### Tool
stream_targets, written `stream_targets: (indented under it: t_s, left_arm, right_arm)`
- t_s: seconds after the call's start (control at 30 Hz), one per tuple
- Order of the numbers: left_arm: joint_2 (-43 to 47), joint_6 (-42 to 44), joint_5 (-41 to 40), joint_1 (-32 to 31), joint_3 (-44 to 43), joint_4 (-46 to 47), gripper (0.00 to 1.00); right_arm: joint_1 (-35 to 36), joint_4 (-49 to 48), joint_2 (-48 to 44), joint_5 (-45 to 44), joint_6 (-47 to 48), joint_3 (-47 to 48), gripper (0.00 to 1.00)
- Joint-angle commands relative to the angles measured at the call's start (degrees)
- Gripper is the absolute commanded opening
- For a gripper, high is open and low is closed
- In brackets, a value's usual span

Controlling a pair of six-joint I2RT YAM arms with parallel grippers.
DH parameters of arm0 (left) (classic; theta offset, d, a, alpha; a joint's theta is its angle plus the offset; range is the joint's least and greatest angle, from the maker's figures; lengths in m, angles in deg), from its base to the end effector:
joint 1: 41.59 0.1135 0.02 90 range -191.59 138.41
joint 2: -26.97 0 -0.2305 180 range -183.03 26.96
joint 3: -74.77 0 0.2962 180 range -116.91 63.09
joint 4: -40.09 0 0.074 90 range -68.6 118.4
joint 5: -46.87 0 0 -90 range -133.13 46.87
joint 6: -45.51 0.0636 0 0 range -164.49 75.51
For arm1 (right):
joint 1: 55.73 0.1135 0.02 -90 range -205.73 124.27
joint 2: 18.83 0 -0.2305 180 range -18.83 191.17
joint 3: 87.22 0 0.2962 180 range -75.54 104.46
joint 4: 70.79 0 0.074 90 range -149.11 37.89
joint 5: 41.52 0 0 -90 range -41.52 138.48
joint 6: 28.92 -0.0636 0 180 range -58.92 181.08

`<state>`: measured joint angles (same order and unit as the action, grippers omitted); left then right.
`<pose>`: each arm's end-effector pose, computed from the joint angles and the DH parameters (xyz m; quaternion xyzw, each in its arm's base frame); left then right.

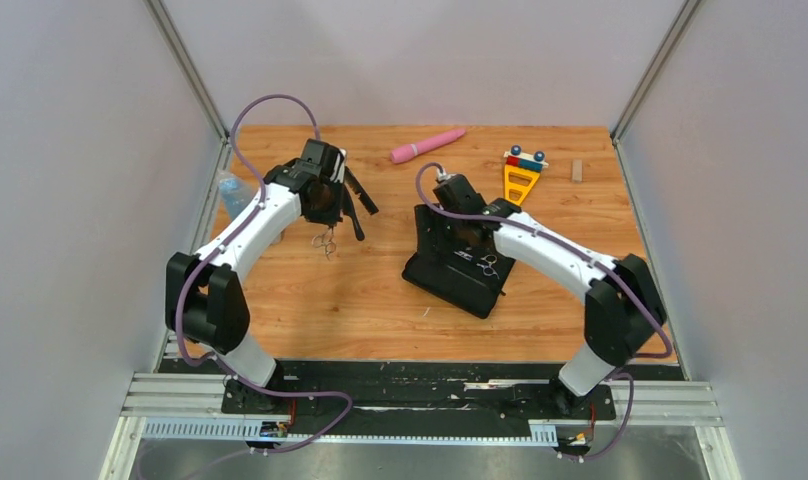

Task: Sort the hair-cutting tools

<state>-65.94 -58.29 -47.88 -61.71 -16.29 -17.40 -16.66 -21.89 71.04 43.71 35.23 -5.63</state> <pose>0.3753 -0.1319 0.2160 0.0422 0.9627 -0.0388 0.2643 0.3038 0.2398 0.1859 -0.0986 0.9534 0.1178 0.2596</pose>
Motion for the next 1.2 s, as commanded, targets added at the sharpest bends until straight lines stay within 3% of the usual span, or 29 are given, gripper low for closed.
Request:
stream_targets:
  t_s: [0.0, 0.27, 0.53, 0.9, 1.17]
  left_arm:
    - [4.11, 0.03, -1.70, 0.17, 0.98, -0.65, 0.00]
    - [5.05, 0.37, -3.03, 0.17, 2.35, -0.87, 0.00]
    - [5.98, 0.50, -4.27, 0.17, 2.40, -1.09, 0.00]
    - [7.38, 1.05, -2.53, 0.17, 3.08, -0.45, 0.00]
    - [7.56, 1.60, 1.35, 0.12, 3.76, 0.05, 0.00]
  right_arm:
    - [0.08, -5.46, 8.02, 1.96, -2.18, 7.61, 0.95]
    - [0.57, -8.26, 19.20, 13.54, -0.52, 12.75, 0.92]
    - [3.55, -8.18, 22.95, 22.30, 3.51, 10.63, 0.88]
    - [12.30, -3.34, 15.26, 32.19, 13.45, 0.02, 0.83]
    - [13.06, 1.95, 3.78, 32.78, 17.41, -4.98, 0.84]
